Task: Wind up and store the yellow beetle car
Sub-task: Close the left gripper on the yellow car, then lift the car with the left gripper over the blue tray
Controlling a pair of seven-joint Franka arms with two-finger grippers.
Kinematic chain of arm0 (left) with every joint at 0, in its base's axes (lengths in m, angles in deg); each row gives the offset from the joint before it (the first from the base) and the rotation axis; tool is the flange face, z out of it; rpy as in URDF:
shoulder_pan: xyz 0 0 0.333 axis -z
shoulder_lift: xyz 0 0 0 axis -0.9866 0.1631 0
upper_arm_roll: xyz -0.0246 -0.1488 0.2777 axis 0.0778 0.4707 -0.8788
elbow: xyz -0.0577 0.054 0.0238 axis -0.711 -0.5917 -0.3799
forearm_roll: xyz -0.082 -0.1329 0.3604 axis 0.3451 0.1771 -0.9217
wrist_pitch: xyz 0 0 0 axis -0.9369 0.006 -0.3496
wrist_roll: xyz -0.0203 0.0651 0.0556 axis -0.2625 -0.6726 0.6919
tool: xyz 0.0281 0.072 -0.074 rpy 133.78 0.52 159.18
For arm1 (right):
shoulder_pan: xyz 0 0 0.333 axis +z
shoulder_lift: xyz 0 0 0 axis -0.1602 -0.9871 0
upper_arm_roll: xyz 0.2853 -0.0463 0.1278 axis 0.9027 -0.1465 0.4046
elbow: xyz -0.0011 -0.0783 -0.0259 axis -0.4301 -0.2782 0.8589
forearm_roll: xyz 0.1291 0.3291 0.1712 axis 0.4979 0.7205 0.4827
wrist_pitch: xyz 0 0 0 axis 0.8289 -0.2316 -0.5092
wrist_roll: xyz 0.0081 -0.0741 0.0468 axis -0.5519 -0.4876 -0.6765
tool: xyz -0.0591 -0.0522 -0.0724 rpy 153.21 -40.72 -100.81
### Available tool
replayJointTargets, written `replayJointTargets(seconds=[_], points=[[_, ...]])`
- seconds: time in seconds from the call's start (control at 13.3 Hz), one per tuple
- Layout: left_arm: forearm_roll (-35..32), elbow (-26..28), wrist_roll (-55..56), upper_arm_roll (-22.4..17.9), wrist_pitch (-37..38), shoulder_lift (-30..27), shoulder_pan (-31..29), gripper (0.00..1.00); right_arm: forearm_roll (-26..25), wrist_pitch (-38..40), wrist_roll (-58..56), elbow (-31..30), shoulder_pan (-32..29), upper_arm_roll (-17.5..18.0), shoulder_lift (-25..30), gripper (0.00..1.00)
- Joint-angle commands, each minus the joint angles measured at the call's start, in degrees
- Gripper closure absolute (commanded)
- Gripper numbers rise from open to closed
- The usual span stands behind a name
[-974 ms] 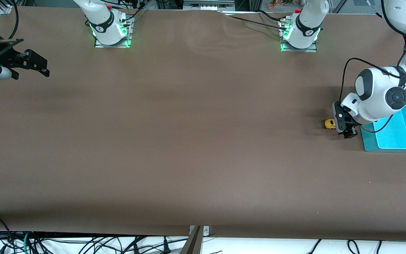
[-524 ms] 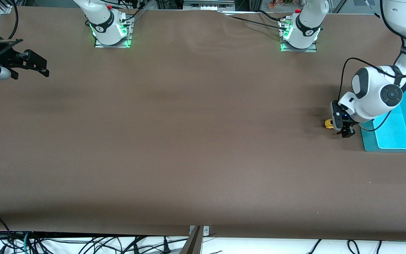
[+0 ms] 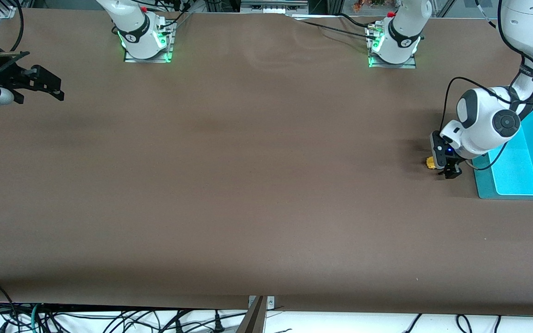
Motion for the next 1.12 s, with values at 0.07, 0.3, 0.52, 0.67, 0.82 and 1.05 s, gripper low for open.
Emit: replayJointTargets(seconds=[0.07, 0.3, 0.52, 0.67, 0.82, 1.05], points=[[-1.91, -0.28, -0.17, 0.33, -0.62, 0.64, -1.84, 0.68, -0.34, 1.31, 0.61, 1.45, 0.12, -0.18, -0.63, 0.0], [-1.91, -0.64, -0.08, 0.6, 0.26, -0.24, -1.75, 0.79, -0.34, 1.49, 0.61, 1.45, 0.12, -0.1, -0.54, 0.0], [-1.82, -4.14, -0.44, 1.03, 7.17, -3.21, -1.84, 0.79, -0.34, 1.49, 0.61, 1.45, 0.12, -0.18, -0.54, 0.0], [-1.73, -8.96, -0.44, 2.34, 15.86, -4.63, -1.57, 0.79, -0.34, 1.57, 0.61, 1.45, 0.12, -0.18, -0.54, 0.0], [-1.47, -15.63, -0.61, 2.62, 24.91, -4.63, -1.75, 0.79, -0.34, 2.19, 0.79, 1.45, 0.12, -0.18, -0.54, 0.0], [-1.37, -25.31, -1.31, 2.27, 39.94, -4.72, -2.19, 0.79, -0.34, 2.19, 0.79, 1.45, 0.12, -0.18, -0.54, 0.0]])
